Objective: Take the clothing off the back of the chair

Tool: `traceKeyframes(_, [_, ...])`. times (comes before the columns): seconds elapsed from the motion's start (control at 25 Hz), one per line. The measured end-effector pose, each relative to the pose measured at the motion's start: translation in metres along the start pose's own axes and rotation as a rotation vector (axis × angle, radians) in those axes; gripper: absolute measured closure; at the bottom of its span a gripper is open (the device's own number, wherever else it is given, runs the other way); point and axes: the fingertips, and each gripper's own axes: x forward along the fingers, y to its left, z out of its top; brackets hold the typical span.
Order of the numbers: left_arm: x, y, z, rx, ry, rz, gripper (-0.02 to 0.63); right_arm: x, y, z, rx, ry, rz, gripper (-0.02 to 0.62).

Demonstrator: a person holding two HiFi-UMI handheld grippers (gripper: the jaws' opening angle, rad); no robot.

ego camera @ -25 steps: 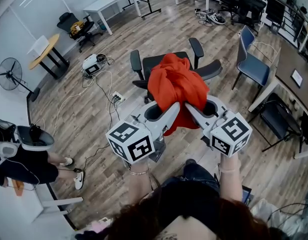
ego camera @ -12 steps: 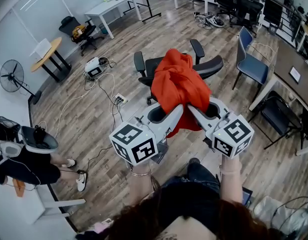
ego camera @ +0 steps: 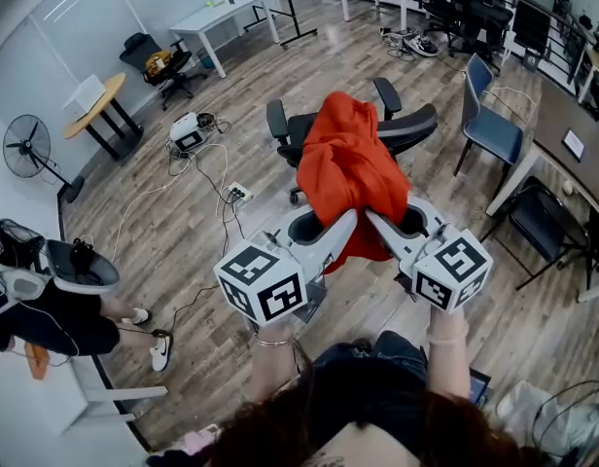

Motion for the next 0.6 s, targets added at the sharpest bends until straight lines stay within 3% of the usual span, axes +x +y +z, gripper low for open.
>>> traceKeyframes(0.6, [-0.015,-0.039,-0.006,-0.003,-0.018,0.013,0.502,-0.032,0.022,0.004,-0.007,-0.005,0.027,0.511])
